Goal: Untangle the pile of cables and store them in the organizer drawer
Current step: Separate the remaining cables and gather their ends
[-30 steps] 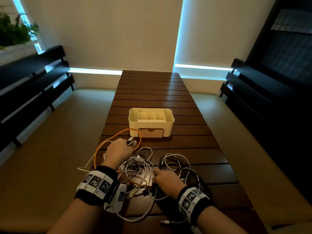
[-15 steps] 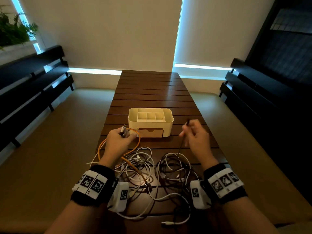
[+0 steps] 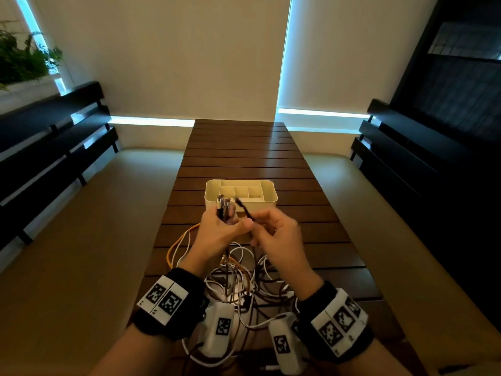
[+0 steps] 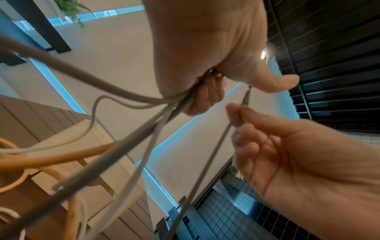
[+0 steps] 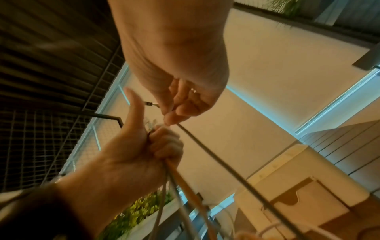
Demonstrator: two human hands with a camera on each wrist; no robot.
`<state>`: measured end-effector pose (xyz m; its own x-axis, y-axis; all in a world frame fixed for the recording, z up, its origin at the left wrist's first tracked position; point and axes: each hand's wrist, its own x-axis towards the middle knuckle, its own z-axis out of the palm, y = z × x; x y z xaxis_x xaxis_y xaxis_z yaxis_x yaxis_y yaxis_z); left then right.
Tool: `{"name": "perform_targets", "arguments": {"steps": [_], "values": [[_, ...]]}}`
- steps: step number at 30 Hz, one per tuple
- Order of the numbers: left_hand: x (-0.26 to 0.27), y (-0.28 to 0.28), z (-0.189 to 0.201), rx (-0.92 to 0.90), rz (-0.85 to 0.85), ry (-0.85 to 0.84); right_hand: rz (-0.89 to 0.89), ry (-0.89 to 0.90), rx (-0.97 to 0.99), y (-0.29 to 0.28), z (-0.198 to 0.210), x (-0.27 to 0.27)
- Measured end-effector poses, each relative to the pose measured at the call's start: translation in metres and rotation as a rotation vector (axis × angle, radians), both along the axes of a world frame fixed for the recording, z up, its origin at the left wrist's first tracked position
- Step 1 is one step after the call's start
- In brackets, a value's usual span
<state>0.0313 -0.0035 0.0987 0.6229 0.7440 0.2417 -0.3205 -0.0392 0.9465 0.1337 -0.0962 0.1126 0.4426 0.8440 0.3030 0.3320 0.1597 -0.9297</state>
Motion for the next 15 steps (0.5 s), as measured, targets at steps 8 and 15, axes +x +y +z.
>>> {"name": "perform_targets", "arguments": {"steps": [8,15], "values": [[0.002,-0.005,0.000,-0.018,0.123,0.053,-0.154,-0.104,0.017,0.003,-0.013,-0.017],[0.004,-0.008,0.001,-0.044,0.144,0.061,-0.137,-0.005,0.027,0.007,-0.017,-0.024]]}}
